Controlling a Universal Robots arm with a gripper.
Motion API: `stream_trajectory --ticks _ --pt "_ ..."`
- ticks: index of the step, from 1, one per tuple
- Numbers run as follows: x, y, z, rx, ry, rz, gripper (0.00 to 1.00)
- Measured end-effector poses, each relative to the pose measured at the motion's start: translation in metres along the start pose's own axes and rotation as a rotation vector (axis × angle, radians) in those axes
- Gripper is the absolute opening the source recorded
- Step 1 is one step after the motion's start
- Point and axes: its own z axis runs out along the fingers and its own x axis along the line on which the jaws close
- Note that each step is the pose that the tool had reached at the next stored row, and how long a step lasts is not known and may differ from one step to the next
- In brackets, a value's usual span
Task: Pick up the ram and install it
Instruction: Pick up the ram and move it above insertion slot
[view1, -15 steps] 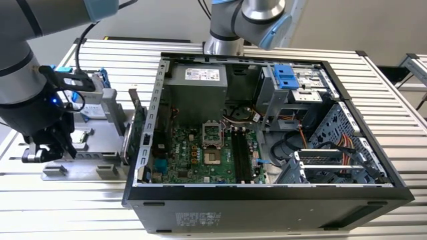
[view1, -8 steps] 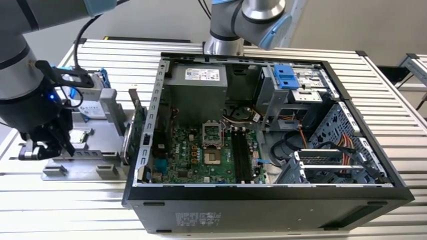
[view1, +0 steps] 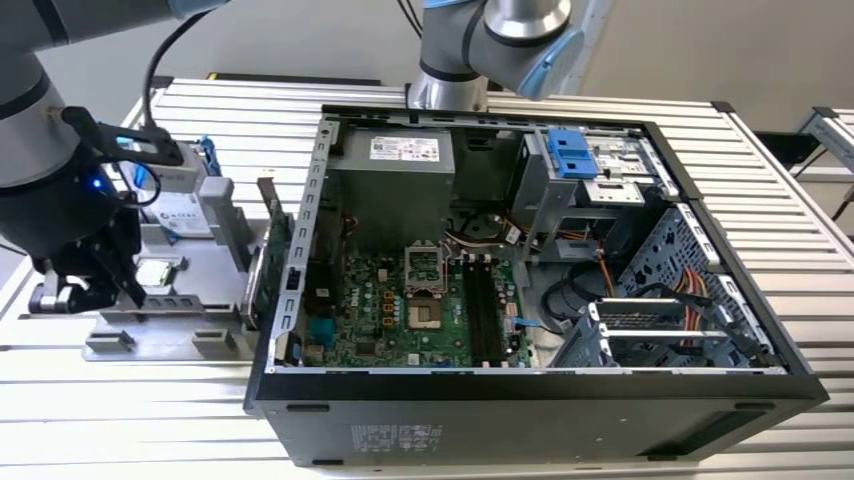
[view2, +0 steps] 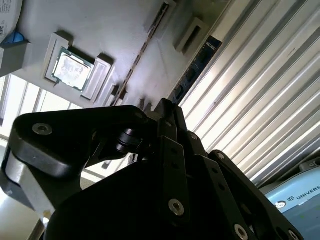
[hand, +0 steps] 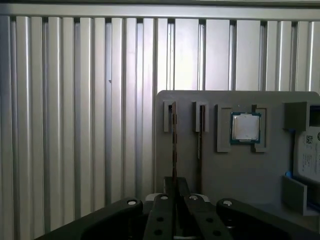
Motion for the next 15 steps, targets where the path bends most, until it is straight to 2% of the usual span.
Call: stream_trajectory --ticks 15 --pt "-0.0001 0.0005 -0.0206 0.0000 -0.0001 0.001 0.00"
